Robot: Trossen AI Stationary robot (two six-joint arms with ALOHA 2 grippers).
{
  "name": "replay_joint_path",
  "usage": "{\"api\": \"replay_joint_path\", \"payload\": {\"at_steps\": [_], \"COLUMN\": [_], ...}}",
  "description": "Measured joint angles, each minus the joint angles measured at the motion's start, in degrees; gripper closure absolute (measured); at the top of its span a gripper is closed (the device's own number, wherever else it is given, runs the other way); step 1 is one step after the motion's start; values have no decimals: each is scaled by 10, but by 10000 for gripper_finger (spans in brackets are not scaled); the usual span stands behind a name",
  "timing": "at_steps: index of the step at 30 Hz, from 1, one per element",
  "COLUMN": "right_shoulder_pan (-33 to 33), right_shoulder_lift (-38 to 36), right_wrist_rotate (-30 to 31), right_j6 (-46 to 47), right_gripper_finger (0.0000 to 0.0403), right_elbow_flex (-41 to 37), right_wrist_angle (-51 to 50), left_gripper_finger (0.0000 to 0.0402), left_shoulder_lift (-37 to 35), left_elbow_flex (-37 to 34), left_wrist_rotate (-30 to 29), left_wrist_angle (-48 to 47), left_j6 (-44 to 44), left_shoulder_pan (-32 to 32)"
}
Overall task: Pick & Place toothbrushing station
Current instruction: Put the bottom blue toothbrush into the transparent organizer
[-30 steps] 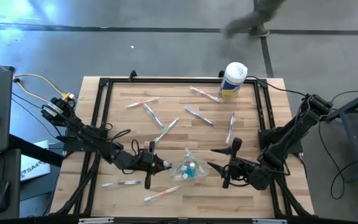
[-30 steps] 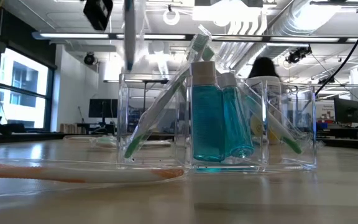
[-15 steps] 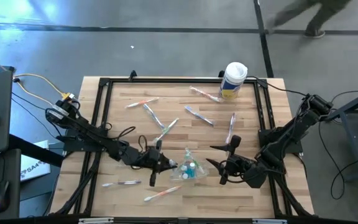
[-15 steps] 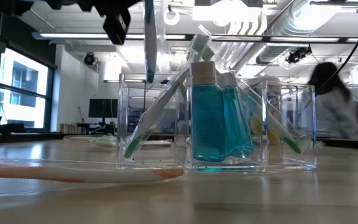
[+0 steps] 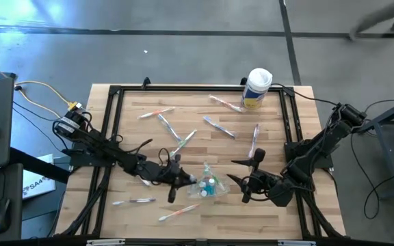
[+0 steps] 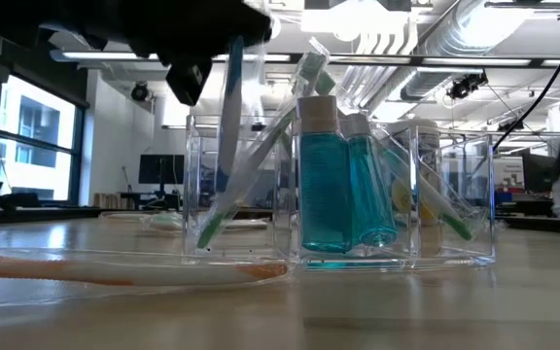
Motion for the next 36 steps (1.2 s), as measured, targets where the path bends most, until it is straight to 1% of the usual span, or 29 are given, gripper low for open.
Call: {"api": "replay_joint_path", "payload": {"at_steps": [9,13,15,22,27,29,33,36], "right_shoulder_pan": [0,0,0,0,0,0,0,0], "right_shoulder_lift": [0,0,0,0,0,0,0,0], "right_wrist_rotate": [0,0,0,1,2,2,2,2], "right_j6": [-1,-1,-1,-2,-2,-2,-2,-2], "right_gripper_finger": [170,170,170,170,170,170,170,170], "right_elbow_flex": [0,0,0,0,0,0,0,0], "right_wrist_angle": [0,0,0,0,0,0,0,0], "left_gripper_finger": [384,384,384,384,384,372,323,299], "left_shoulder_lift": [0,0,9,11,11,11,11,11], "left_elbow_flex": [0,0,0,0,0,0,1,0], "left_wrist_rotate": [-15,-33,-39,-29,3,5,3,-4], "left_wrist_angle": [-28,-59,-52,-58,-66,-82,-96,-97], "left_j6": [-5,-23,-26,-28,-40,-52,-64,-63], "left_shoulder_pan": [0,0,0,4,25,31,35,34]}}
